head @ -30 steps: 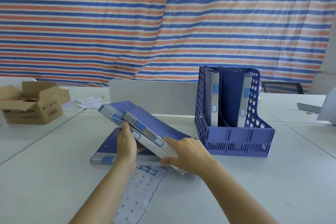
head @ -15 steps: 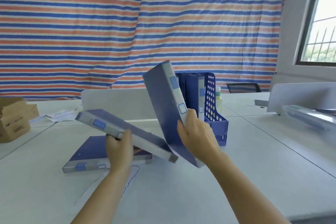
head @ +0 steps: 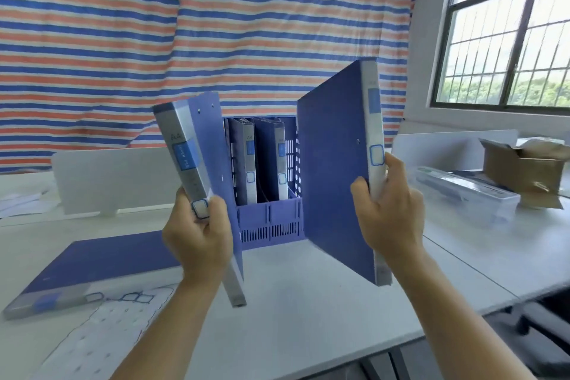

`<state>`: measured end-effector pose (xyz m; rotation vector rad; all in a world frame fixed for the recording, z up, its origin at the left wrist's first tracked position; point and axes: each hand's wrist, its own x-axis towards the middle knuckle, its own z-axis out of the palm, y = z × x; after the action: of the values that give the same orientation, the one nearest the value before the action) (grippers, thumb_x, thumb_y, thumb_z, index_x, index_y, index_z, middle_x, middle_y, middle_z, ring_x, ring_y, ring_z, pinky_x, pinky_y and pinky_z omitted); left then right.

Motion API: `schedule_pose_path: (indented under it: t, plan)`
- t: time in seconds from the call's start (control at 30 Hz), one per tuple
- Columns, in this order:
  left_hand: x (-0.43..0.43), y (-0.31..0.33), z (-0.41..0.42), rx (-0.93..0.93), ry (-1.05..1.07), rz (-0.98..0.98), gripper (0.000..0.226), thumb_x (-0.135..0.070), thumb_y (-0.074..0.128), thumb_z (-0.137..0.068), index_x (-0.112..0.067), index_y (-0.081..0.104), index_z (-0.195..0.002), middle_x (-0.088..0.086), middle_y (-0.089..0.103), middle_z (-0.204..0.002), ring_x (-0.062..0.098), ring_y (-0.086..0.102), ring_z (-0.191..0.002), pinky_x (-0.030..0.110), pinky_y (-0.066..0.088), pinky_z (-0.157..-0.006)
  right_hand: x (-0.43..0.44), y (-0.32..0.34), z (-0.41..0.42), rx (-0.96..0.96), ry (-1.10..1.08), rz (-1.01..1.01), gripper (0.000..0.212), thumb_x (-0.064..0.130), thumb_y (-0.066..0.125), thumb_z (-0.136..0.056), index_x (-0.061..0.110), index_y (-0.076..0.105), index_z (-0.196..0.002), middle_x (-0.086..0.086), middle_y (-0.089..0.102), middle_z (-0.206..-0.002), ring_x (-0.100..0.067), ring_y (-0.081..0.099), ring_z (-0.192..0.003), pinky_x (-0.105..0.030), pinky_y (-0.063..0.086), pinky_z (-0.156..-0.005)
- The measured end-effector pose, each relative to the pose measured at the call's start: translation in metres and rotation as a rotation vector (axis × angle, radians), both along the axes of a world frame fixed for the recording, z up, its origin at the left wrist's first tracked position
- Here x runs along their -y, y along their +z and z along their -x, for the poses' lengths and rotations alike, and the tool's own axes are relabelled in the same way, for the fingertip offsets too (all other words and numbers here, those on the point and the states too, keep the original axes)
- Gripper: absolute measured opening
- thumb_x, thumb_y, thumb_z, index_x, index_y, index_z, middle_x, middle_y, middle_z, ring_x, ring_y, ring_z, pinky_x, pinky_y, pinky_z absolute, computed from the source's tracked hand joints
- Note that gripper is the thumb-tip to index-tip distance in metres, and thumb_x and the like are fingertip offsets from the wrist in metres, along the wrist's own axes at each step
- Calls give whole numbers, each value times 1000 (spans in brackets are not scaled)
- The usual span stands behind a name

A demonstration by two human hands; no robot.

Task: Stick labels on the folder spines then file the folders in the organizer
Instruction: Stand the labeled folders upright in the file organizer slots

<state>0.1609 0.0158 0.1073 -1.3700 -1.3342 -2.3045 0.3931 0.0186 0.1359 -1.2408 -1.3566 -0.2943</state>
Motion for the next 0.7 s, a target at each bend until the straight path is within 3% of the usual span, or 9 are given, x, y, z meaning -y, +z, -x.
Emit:
schedule_pose_path:
  t: [0.2,0.33,0.43,0.53,0.7]
  plan:
    - [1,11,4,20,33,-79,16,-6,52,-82,-9,41,-70,7,41,-53,24,37,-52,25,26,-46,-39,9,-3,-124,-8,-126,36,17,54,-94,2,42,-125,-8,55,-68,-26,45,-50,-23,26,-47]
    - [-2,23,11,77,-16,-118,17,0,51,-83,-9,41,-73,-15,48,-54,4,40,-49,14,29,-48,-98,27,11,-119,47,-71,38,19,47,-98,4,36,-132,-8,55,-79,-28,49,-56,-28,37,-49]
    - [3,31,12,123,-47,-139,22,-2,52,-84,-20,45,-73,-22,52,-58,-1,43,-53,11,32,-51,-141,34,25,-65,78,7,39,23,40,-101,10,28,-136,-9,54,-80,-34,54,-62,-44,50,-58]
    - [5,43,9,101,-77,-178,21,-1,51,-84,-21,49,-77,-22,53,-61,-3,45,-56,9,34,-53,-181,33,41,-70,126,103,39,23,35,-103,13,24,-140,-14,56,-80,-37,53,-63,-43,42,-59]
    - [0,59,7,100,-113,-231,17,-6,50,-84,-23,54,-82,-22,55,-64,-4,49,-60,13,37,-55,-232,11,59,-95,217,175,37,28,34,-105,25,18,-138,-26,63,-104,-45,61,-80,-42,39,-64]
